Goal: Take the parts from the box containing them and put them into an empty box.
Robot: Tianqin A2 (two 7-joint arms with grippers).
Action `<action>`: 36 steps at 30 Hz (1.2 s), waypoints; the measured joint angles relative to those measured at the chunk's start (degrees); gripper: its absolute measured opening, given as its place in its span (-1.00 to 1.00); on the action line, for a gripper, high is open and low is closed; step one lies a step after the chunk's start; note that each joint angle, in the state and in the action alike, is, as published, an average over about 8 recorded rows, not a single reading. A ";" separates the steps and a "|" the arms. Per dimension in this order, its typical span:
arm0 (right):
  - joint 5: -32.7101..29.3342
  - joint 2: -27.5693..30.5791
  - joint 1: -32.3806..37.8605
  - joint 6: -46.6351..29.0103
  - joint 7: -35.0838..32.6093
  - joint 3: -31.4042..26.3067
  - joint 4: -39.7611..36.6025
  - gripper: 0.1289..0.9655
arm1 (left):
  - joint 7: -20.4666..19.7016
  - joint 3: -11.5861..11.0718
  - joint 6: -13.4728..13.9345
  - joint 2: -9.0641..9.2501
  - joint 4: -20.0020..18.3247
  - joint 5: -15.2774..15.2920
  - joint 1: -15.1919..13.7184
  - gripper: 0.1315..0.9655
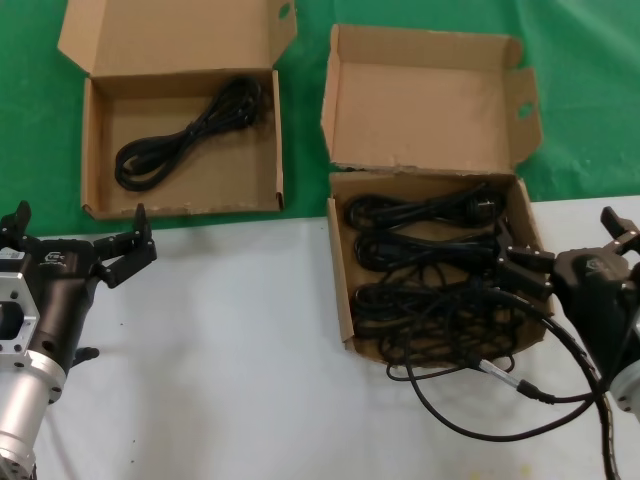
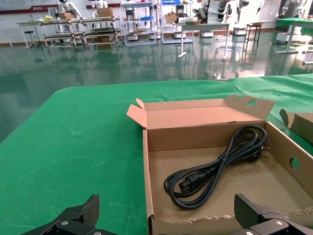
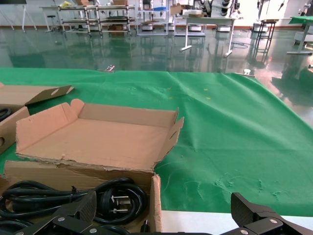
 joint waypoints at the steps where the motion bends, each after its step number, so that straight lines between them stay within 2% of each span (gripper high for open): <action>1: 0.00 0.00 0.00 0.00 0.00 0.00 0.00 1.00 | 0.00 0.00 0.00 0.00 0.00 0.00 0.00 1.00; 36: 0.00 0.00 0.00 0.00 0.00 0.00 0.00 1.00 | 0.00 0.00 0.00 0.00 0.00 0.00 0.00 1.00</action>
